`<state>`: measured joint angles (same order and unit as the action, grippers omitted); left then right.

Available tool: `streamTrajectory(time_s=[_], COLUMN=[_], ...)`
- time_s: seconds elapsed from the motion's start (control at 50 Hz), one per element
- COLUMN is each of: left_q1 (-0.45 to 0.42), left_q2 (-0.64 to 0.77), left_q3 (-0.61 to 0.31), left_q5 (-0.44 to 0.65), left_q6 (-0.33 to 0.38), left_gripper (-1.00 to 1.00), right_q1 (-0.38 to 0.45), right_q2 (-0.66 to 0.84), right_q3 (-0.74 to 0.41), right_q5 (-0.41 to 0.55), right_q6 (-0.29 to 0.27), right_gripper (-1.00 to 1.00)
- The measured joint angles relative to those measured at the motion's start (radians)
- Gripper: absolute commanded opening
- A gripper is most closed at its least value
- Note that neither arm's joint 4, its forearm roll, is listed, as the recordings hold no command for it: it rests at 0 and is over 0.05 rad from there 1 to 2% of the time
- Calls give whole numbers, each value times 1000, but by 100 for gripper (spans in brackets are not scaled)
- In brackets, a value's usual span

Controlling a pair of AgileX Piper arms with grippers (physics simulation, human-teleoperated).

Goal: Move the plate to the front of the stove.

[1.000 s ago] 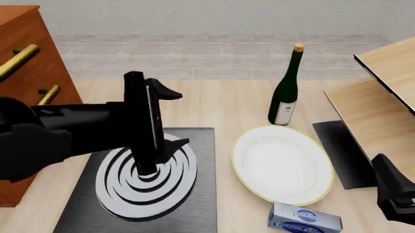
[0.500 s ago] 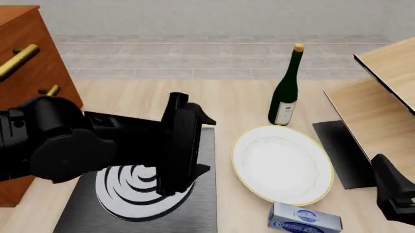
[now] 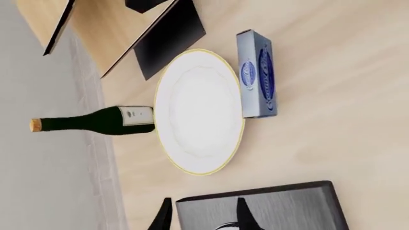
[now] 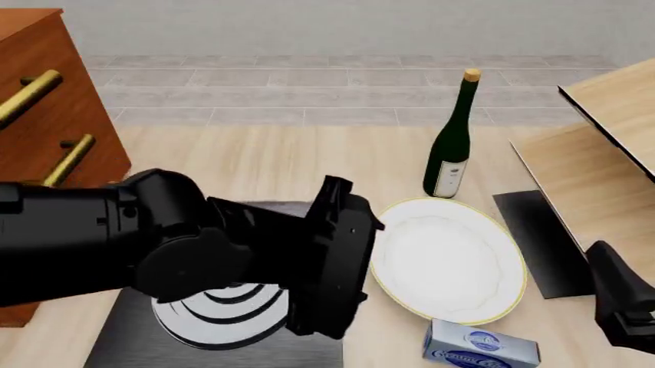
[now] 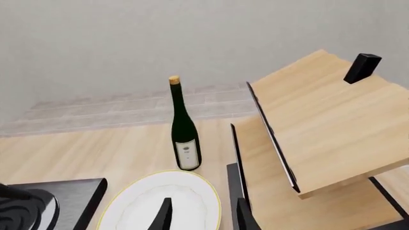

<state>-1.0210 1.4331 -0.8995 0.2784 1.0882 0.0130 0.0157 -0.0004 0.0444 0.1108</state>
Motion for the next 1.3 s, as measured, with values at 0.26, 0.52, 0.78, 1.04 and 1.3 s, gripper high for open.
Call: streamTrajectory(time_s=[0.26, 0.52, 0.78, 1.04, 1.3], left_q1=[-37, -62, -82, -84, -83], left_q2=[67, 122, 172, 213, 254], left_q3=[-31, -44, -45, -42, -36], left_q5=[-16, -35, -63, -94, -126], left_q6=[12, 13, -4, -11, -15], left_gripper=[100, 100, 100, 100, 100], right_q1=[-6, -9, -12, -19, -23], right_q2=[-6, -2, 2, -5, -4], right_q3=[0, 0, 0, 0, 0], right_q5=[9, 6, 2, 10, 12], right_q6=[4, 4, 3, 5, 7], right_gripper=[100, 100, 100, 100, 100])
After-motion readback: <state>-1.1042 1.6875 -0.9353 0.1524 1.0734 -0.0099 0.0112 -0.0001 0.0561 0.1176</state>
